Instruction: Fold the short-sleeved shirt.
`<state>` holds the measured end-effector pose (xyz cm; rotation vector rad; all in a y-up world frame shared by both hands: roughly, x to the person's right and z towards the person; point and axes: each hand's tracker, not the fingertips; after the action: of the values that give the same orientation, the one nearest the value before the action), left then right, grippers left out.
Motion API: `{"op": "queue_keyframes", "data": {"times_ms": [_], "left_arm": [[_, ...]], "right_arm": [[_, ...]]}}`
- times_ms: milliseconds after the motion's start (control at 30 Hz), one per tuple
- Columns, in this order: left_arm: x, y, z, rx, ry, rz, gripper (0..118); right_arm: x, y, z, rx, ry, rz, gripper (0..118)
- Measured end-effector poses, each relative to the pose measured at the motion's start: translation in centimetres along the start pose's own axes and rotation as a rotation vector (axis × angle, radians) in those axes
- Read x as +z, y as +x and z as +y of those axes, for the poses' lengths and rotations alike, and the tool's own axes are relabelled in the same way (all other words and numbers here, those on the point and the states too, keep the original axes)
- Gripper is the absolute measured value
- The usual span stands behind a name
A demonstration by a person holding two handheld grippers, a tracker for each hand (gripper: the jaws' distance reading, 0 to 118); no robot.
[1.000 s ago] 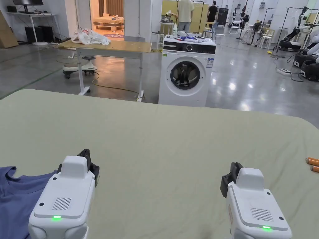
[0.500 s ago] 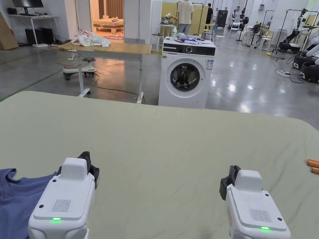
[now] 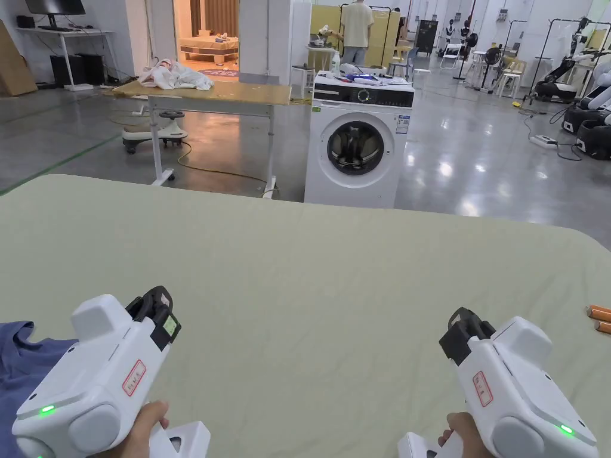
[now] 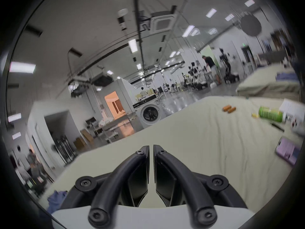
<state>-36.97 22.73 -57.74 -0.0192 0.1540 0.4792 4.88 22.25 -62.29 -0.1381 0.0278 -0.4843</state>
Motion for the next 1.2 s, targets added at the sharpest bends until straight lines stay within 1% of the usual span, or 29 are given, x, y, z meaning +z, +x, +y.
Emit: {"op": "queue_keyframes", "data": {"times_ms": [33,67,100,133,167,200,233,267,300,333,367,400,433,467,500,533,567,633,667,700,733,800,833,867,933,967,1000,1100,1200], "left_arm": [[-0.1,0.8,-0.1,-0.146,-0.002,-0.004,1],[-0.2,1.8,-0.3,-0.362,-0.004,0.009,1],[-0.3,2.8,-0.7,-0.592,-0.006,0.030,1],[-0.4,3.5,-1.2,-0.771,-0.011,0.050,1],[-0.7,4.0,-1.9,-0.987,-0.016,0.063,1],[-0.9,4.2,-2.5,-1.152,-0.022,0.074,1],[-1.1,4.5,-3.4,-1.280,-0.025,0.089,0],[-1.3,4.4,-4.0,-1.419,-0.016,0.100,0],[-1.5,4.2,-4.3,-1.520,-0.011,0.101,0],[-1.6,4.0,-4.5,-1.585,0.002,0.107,0],[-1.6,3.7,-4.7,-1.636,0.016,0.124,0],[-1.7,3.5,-4.8,-1.669,0.012,0.128,0],[-1.7,3.4,-4.9,-1.690,0.020,0.122,0],[-1.5,3.3,-4.9,-1.673,0.029,0.103,0],[-1.4,3.1,-4.6,-1.632,0.028,0.090,0],[-1.3,3.2,-4.4,-1.555,0.020,0.085,0],[-1.2,3.3,-4.1,-1.450,0.006,0.084,0],[-1.2,3.2,-3.6,-1.263,0.002,0.098,0],[-1.2,3.2,-3.4,-1.168,0.000,0.105,0],[-1.1,3.2,-3.2,-1.057,-0.011,0.094,0],[-1.1,3.1,-3.0,-0.969,-0.011,0.087,0],[-1.0,2.8,-2.4,-0.720,-0.012,0.059,0],[-0.9,2.5,-2.1,-0.605,-0.012,0.055,0],[-0.9,2.3,-1.7,-0.487,-0.012,0.056,0],[0.3,2.8,-1.1,-0.333,0.008,0.058,0],[0.4,2.7,-1.0,-0.289,0.015,0.049,0],[0.5,2.7,-1.0,-0.284,0.020,0.046,0],[1.1,2.9,-0.9,-0.321,0.029,0.027,0],[1.5,2.9,-0.6,-0.364,0.021,0.020,0]], "right_arm": [[-0.1,-0.3,0.2,0.048,-0.003,-0.004,4],[-0.3,-1.0,0.2,0.177,0.000,0.006,4],[-0.4,-2.0,0.1,0.359,-0.002,0.022,4],[-0.5,-2.7,0.0,0.515,-0.006,0.051,4],[-0.4,-3.7,-0.5,0.766,0.011,0.062,4],[-0.6,-4.8,-1.7,1.045,0.034,0.031,4],[-0.6,-5.3,-2.6,1.246,0.051,0.011,3],[-0.7,-5.3,-3.6,1.446,0.084,0.015,3],[-0.6,-5.1,-4.3,1.593,0.108,0.021,4],[-0.4,-5.1,-4.8,1.700,0.137,0.025,4],[-0.4,-4.9,-5.0,1.746,0.143,0.032,4],[-0.4,-4.8,-5.0,1.763,0.133,0.036,4],[-0.4,-4.8,-4.9,1.734,0.120,0.036,4],[-0.2,-4.6,-4.6,1.709,0.119,0.034,4],[-0.2,-4.6,-4.3,1.642,0.100,0.034,4],[-0.2,-4.6,-4.1,1.578,0.087,0.022,4],[-0.1,-4.7,-3.8,1.495,0.068,0.014,4],[-0.4,-4.3,-2.9,1.274,0.012,0.012,4],[-0.5,-4.1,-2.5,1.139,-0.026,0.002,4],[-0.6,-3.9,-2.3,1.028,-0.049,-0.020,4],[-0.5,-3.9,-2.1,0.950,-0.054,-0.043,3],[-0.3,-3.6,-1.9,0.786,-0.061,-0.071,3],[-0.2,-3.4,-1.9,0.717,-0.056,-0.067,3],[-0.8,-2.3,-2.1,0.620,-0.056,-0.064,3],[-0.8,-1.5,-2.0,0.478,-0.037,-0.052,3],[-0.6,-1.4,-1.9,0.439,-0.022,-0.062,3],[-0.4,-1.4,-2.0,0.426,-0.010,-0.065,2],[0.0,-1.7,-1.8,0.466,0.029,-0.058,2],[0.3,-2.1,-1.7,0.479,0.016,-0.036,2]]}}
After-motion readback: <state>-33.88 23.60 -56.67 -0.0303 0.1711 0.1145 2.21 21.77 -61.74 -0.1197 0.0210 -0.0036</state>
